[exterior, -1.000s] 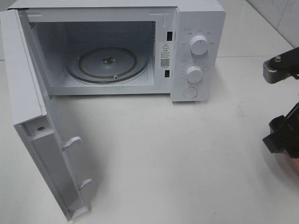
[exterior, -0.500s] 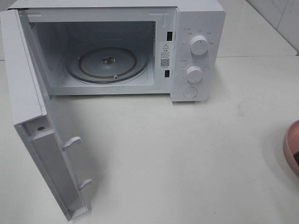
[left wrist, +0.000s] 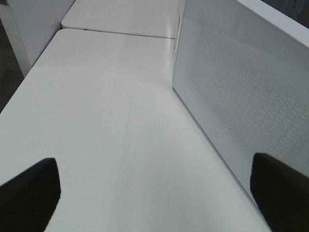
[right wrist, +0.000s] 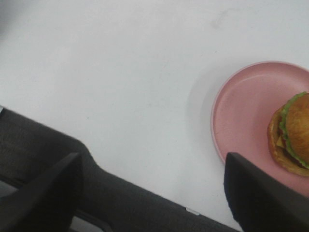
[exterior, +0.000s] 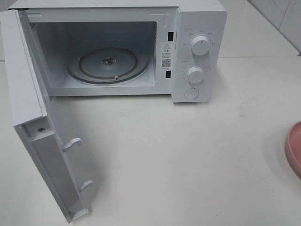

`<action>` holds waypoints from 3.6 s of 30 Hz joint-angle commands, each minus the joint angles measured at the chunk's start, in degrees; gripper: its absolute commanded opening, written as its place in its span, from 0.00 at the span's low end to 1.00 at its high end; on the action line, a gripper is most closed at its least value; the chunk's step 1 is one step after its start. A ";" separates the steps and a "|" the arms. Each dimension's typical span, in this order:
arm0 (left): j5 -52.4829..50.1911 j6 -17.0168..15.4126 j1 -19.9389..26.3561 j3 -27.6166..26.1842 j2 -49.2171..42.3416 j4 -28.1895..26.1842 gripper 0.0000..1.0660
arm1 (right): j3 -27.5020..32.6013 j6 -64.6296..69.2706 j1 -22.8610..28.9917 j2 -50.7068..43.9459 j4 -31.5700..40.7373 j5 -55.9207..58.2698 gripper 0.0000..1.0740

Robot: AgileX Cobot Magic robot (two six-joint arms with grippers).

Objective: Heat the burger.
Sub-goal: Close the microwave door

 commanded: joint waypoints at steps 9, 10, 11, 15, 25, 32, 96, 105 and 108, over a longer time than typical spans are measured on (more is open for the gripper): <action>-0.29 -0.11 0.23 0.29 -1.09 -0.17 0.94 | 5.44 -1.38 -9.80 -12.66 0.29 -2.69 0.71; -0.29 -0.11 0.23 0.29 -1.09 -0.17 0.94 | 6.99 -1.38 -11.52 -14.73 0.29 -3.78 0.71; -0.29 -0.11 0.23 0.29 -1.09 -0.17 0.94 | 6.99 -1.38 -11.52 -14.73 0.29 -3.78 0.71; -0.29 -0.11 0.23 0.29 -1.09 -0.17 0.94 | 9.05 -1.03 -13.81 -18.45 0.46 -5.79 0.71; -0.29 -0.11 0.23 0.29 -1.09 -0.17 0.94 | 9.05 -0.69 -15.87 -25.84 0.17 -5.79 0.70; -0.29 -0.11 0.23 0.29 -1.09 -0.17 0.94 | 9.05 -0.63 -15.87 -25.73 0.17 -5.79 0.70; -18.11 -0.57 0.23 1.55 19.82 -1.83 0.10 | 9.05 -0.69 -15.87 -25.73 0.17 -5.79 0.69; -46.29 -0.52 0.23 12.43 28.30 -2.41 0.00 | 9.05 -0.69 -15.87 -25.73 0.17 -5.79 0.69; -56.49 -0.52 0.23 15.53 31.28 -2.41 0.00 | 9.05 -0.69 -15.87 -25.73 0.17 -5.79 0.69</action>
